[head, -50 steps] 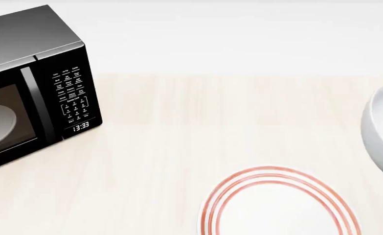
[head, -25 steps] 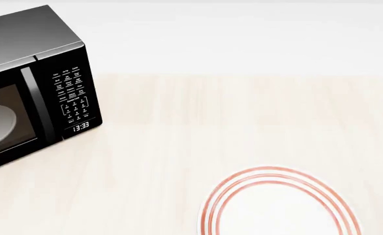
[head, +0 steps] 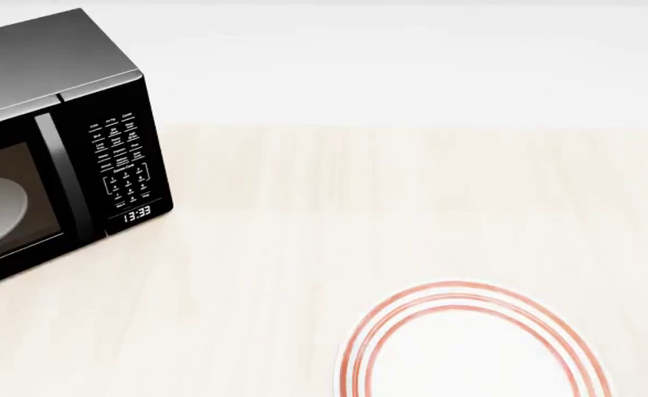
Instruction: Put the white bowl to the right of the plate.
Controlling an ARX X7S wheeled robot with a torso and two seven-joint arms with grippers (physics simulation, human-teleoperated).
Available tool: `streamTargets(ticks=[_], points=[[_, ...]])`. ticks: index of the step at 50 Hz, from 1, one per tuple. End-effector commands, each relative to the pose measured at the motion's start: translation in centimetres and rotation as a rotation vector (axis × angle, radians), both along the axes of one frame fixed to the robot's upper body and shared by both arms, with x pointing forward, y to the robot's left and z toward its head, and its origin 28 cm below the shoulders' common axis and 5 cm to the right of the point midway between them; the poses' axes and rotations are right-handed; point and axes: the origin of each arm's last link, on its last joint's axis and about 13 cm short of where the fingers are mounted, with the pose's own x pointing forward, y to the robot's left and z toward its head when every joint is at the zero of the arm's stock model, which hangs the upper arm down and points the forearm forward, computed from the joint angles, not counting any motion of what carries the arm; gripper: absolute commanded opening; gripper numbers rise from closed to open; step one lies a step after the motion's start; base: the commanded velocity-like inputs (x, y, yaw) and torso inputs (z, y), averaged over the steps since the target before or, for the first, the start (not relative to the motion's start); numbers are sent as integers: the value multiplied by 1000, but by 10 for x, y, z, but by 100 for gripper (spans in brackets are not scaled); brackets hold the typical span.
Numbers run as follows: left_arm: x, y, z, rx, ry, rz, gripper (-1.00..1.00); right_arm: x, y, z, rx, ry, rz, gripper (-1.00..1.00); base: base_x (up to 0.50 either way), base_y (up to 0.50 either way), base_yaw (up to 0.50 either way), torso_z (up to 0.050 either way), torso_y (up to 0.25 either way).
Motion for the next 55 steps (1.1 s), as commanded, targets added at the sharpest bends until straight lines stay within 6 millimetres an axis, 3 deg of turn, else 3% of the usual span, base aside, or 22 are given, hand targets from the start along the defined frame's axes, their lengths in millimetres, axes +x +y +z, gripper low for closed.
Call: streamTargets(ticks=[1,19,46,47,55], points=[[0,0,0,3,2,1,100,3,-2,-6,10,-41,-4,-100,0,0,0,0,0],[0,-2,-1,8,3,-1,100,5,3,-32,29,-6,2,-100,0,0,0,0,0],[0,-2,-1,8,1,-2,100,15,12,-41,13,27,-4,-100,0,0,0,0,0],[0,-2,-1,9,1,-2,100,15,12,-41,8,32,-4,100,0,0,0,0,10],[0,-2,-1,8,2,-3,100,16,11,-39,3,28,-7,100,0,0,0,0,0]])
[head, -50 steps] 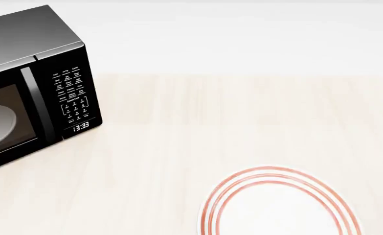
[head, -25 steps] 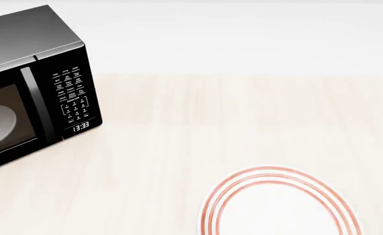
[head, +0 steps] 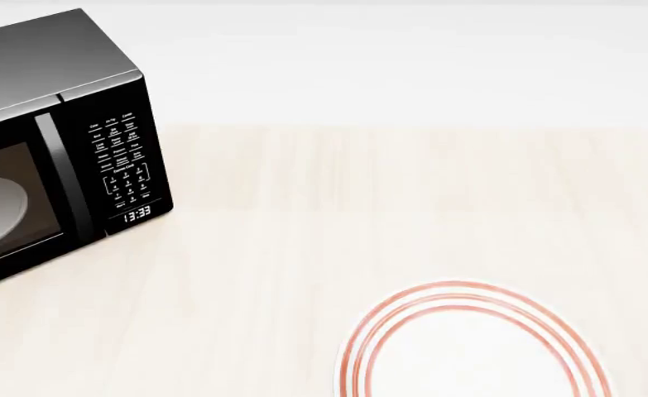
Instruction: Put the white bowl to the right of the plate.
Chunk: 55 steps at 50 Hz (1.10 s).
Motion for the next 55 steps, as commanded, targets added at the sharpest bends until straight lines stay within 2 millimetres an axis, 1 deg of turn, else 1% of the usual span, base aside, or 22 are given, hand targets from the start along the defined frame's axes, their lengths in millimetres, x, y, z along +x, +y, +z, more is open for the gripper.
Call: streamTargets(ticks=[1,7,11,12,13,16,19,20,23,24,28,30,33,35,36,37,44,47,52,55], points=[[0,0,0,-1,0,-1,100,4,1,3,-2,-25,-7,100,0,0,0,0,0],[0,0,0,1,-1,-1,100,6,0,6,-33,-23,-4,100,0,0,0,0,0],[0,0,0,0,0,-2,100,7,-4,15,-85,-47,-20,100,0,0,0,0,0],[-1,0,0,1,-2,-3,100,5,-6,24,-126,-59,-28,100,0,0,0,0,0],[-1,-1,0,2,-2,-3,100,3,-3,26,-143,-59,-34,100,0,0,0,0,0],[-1,-1,0,1,-2,-9,100,-9,4,46,-191,-104,-47,100,0,0,0,0,0],[-2,-1,0,0,-3,-11,100,-17,10,59,-232,-131,-46,100,0,0,0,0,0],[-3,-2,0,1,-4,-13,100,-21,15,67,-258,-153,-43,100,0,0,0,0,0],[-4,-2,0,2,-6,-19,100,-27,23,79,-302,-173,-38,100,0,0,0,0,0],[-4,-3,1,2,-8,-23,100,-31,28,86,-326,-194,-36,100,0,0,0,0,0],[-7,-3,1,5,-13,-31,100,-38,45,102,-412,-233,-14,100,0,0,0,0,0],[-8,-4,2,6,-16,-32,100,-39,51,106,-432,-248,-3,100,0,0,0,0,0],[-11,-5,2,9,-24,-40,100,-42,69,113,-498,-282,25,100,0,0,0,0,0],[-13,-6,2,13,-27,-43,100,-43,75,114,-511,-294,51,100,0,0,0,0,0],[-14,-7,2,19,-31,-44,100,-45,82,116,-508,-316,56,100,0,0,0,0,0],[-15,-8,2,23,-34,-41,100,-46,85,116,-520,-325,59,100,0,0,0,0,0],[-21,-14,1,41,-43,-77,100,-49,125,114,-616,-397,147,100,0,0,0,0,0],[-21,-16,4,47,-45,-85,100,-50,138,113,-645,-417,173,100,0,0,0,0,0],[-26,-20,5,57,-55,-101,100,-59,164,109,-727,-465,229,100,0,0,0,0,0],[-28,-22,5,63,-61,-112,100,-64,176,105,-754,-483,269,100,0,0,0,0,0]])
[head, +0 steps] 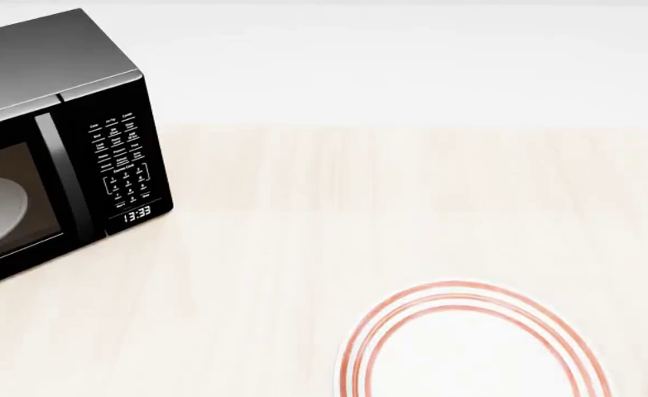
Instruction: Put the white bowl to the right of the plate.
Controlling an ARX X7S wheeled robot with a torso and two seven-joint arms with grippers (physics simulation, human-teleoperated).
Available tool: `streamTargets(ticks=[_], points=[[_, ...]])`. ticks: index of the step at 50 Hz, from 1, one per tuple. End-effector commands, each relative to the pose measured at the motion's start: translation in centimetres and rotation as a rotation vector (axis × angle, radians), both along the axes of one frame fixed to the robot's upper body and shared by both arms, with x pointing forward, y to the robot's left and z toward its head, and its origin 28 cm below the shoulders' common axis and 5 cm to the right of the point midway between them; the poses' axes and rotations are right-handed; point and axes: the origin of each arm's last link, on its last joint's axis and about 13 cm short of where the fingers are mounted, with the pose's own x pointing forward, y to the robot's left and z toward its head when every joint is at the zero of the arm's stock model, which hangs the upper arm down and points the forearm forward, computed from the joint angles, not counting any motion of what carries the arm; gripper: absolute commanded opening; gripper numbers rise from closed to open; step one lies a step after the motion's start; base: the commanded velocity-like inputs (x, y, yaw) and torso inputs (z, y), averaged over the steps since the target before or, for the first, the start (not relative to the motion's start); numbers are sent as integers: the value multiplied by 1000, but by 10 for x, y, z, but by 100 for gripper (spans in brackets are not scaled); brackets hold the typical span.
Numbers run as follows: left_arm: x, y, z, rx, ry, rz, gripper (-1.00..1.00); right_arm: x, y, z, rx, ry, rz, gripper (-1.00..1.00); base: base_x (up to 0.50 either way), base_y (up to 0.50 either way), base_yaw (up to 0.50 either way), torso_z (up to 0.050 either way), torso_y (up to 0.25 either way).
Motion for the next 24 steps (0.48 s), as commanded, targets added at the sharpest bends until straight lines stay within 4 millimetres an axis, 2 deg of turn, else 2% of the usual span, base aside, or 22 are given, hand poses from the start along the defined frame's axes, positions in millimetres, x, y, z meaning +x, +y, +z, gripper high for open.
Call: streamTargets(ticks=[1,12,14,16,21,24], points=[[-9,-8,2,23,-23,-35,100,-21,55,-6,-139,-104,122,100,0,0,0,0,0],[-15,-18,-1,49,-29,-86,100,-27,94,-41,-260,-107,266,100,0,0,0,0,0],[-16,-22,-2,45,-40,-87,100,-36,107,-61,-270,-110,306,100,0,0,0,0,0],[-16,-22,-2,46,-48,-79,100,-42,113,-70,-278,-119,331,100,0,0,0,0,0],[-20,-30,-5,51,-52,-120,100,-70,138,-107,-328,-115,514,100,0,0,0,0,0],[-25,-36,-6,55,-67,-170,100,-77,146,-122,-346,-112,551,100,0,0,0,0,0]])
